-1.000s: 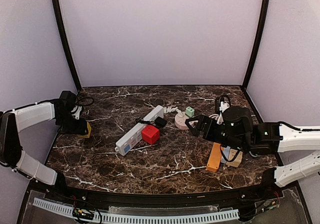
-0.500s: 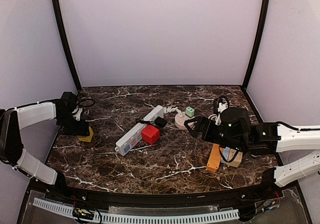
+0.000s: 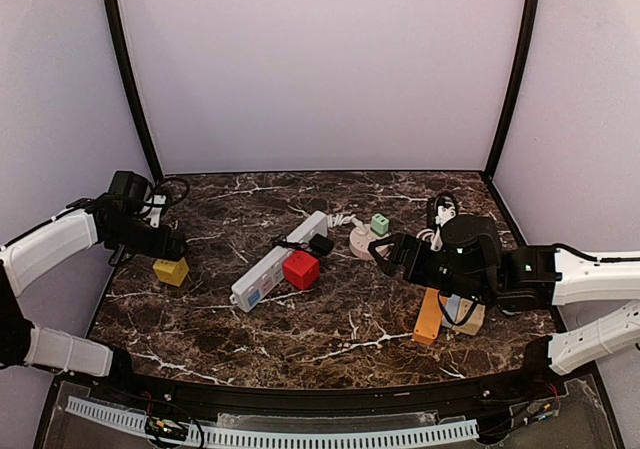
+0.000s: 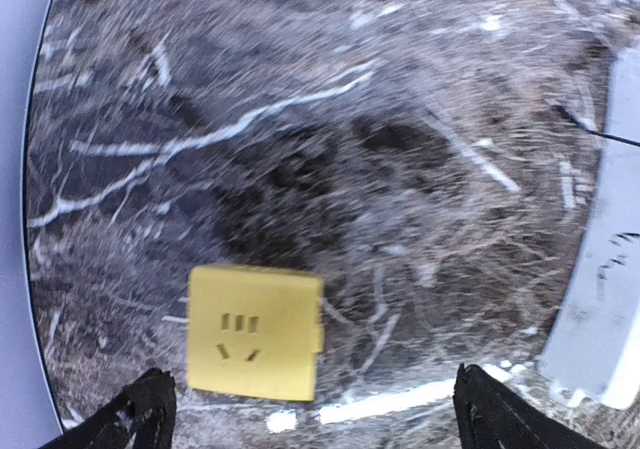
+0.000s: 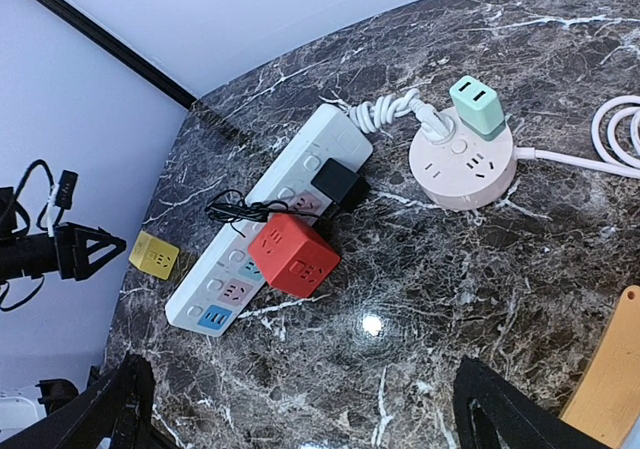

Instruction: Pull the plug off the socket

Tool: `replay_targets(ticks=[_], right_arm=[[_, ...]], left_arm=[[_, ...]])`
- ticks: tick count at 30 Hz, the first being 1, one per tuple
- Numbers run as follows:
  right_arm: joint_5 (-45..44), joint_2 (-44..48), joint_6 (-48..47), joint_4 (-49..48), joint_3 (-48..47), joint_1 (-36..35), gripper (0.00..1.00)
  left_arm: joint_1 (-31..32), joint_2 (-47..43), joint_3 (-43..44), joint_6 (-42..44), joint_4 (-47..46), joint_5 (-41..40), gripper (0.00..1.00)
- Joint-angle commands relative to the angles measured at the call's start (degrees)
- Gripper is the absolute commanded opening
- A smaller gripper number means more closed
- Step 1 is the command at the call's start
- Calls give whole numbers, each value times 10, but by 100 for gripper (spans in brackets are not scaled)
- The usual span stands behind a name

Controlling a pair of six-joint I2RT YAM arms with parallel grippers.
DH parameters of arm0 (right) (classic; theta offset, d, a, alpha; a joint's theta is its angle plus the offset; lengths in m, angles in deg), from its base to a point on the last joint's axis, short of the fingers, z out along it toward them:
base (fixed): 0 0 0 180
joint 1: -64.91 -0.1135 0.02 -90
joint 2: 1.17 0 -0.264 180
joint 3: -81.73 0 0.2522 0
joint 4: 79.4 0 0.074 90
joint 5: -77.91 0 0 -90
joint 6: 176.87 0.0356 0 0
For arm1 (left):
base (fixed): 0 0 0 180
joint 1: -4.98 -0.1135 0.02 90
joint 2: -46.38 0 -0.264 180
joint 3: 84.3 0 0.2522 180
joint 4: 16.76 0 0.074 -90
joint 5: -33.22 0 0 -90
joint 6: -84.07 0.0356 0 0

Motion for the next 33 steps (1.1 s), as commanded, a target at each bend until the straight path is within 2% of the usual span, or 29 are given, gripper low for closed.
replay_targets(ticks=[1,6,11,16,20,26,29,33], right_arm=[[1,-2,-7,10,4,4,99],[18,-11,-10,10,0,12,94],[40,-29,-15,10,-12,12,92],[60,-57,-7,12,-27,13,91],[70,-77,-4,13,-37,12,91],[78,-91,-4,16,-46,13,90],[76,-90,-4,18,-46,12,90],[71,-87,-2,19,-44,13,90]], left_arm=[[86,-52,27,46,-13,76,96],[176,-18,59,40,-7,120,92],[259,57,90,44,-8,148,91],[324,125,126,65,-9,114,91],[337,183,148,68,-13,80,86],[342,231,172,68,-43,44,67],[345,248,184,71,-44,35,64],[345,262,186,73,-42,32,52]])
